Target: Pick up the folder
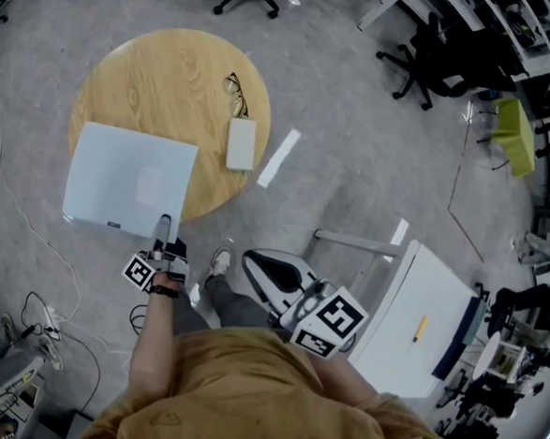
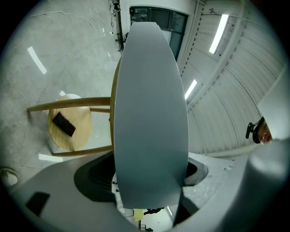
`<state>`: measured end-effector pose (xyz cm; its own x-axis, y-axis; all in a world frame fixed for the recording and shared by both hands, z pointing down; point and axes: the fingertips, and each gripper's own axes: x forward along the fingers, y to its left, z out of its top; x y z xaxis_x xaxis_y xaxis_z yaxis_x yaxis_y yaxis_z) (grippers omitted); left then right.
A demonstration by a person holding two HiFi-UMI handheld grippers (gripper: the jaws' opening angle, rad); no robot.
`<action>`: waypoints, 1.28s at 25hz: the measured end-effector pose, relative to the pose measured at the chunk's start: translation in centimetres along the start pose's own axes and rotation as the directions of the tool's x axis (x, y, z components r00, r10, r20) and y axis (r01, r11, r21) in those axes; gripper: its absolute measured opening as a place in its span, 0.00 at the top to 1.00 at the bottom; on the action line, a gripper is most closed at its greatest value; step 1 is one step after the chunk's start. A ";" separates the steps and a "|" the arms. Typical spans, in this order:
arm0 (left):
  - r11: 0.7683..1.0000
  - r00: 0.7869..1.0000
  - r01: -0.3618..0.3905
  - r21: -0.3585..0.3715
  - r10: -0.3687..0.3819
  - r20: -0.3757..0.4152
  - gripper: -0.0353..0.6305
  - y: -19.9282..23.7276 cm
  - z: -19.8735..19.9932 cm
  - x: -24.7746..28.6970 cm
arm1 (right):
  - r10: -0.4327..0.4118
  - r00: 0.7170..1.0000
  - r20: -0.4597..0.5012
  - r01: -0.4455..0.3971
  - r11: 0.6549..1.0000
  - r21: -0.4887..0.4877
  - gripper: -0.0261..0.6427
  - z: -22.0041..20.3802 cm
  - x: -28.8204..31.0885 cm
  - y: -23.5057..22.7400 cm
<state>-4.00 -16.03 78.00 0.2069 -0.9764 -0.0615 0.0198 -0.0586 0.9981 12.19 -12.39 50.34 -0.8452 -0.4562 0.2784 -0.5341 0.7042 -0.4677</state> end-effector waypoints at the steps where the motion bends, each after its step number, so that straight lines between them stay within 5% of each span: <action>1: 1.000 1.000 -0.003 -0.004 0.003 -0.003 0.38 0.0 -0.1 -0.1 | 0.002 1.000 0.001 -0.002 1.000 0.001 0.96 0.0 -0.1 0.1; 13: 0.999 0.999 0.014 -0.031 -0.015 -0.037 0.39 -0.1 -0.6 -1.8 | 0.006 1.000 0.008 -0.006 1.000 0.004 0.96 -0.3 -1.1 0.0; 17: 0.999 0.998 0.035 -0.019 -0.036 -0.042 0.51 -0.9 -1.1 -3.5 | 0.016 1.000 0.008 -0.016 1.000 0.007 0.96 -0.1 -0.9 -0.2; 25: 0.996 0.994 0.069 -0.053 -0.073 -0.083 0.53 -3.9 -0.8 -5.8 | 0.058 0.998 0.005 -0.058 0.998 -0.001 0.96 1.2 1.0 0.1; 32: 0.993 0.994 0.091 0.073 -0.086 -0.067 0.53 -7.5 2.3 -5.0 | 0.088 0.996 0.022 -0.087 0.996 -0.021 0.96 2.7 2.5 1.0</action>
<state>-7.46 -11.18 70.84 0.2691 -0.9518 -0.1472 -0.0334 -0.1620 0.9862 9.55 -14.29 48.30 -0.8883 -0.4045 0.2177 -0.4585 0.7525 -0.4727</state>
